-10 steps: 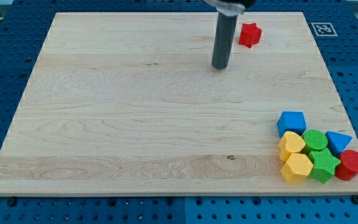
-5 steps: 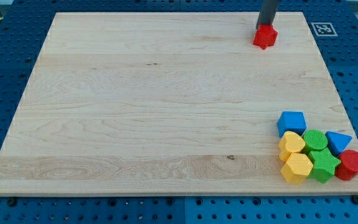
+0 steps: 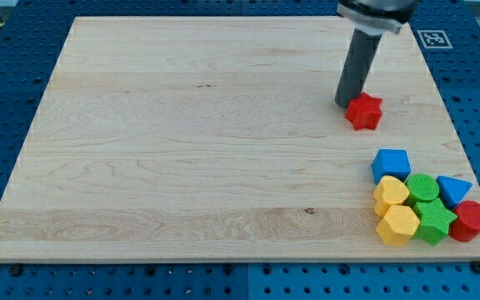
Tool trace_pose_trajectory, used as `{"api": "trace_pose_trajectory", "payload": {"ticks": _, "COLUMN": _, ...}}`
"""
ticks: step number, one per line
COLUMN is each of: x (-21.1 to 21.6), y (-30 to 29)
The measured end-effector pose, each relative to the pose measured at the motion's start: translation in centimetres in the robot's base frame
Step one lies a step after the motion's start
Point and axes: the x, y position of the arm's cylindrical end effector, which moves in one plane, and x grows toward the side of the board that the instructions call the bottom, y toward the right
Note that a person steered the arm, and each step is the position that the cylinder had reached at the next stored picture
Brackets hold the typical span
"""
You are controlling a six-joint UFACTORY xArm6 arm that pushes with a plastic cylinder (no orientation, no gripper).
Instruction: Move the red star above the blue triangle
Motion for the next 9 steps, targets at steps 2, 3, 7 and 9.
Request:
{"api": "trace_pose_trajectory", "payload": {"ticks": 2, "x": 3.5, "y": 0.4}}
{"api": "trace_pose_trajectory", "payload": {"ticks": 3, "x": 3.4, "y": 2.2}}
{"api": "trace_pose_trajectory", "payload": {"ticks": 7, "x": 0.2, "y": 6.5}}
{"api": "trace_pose_trajectory", "payload": {"ticks": 9, "x": 2.9, "y": 6.9}}
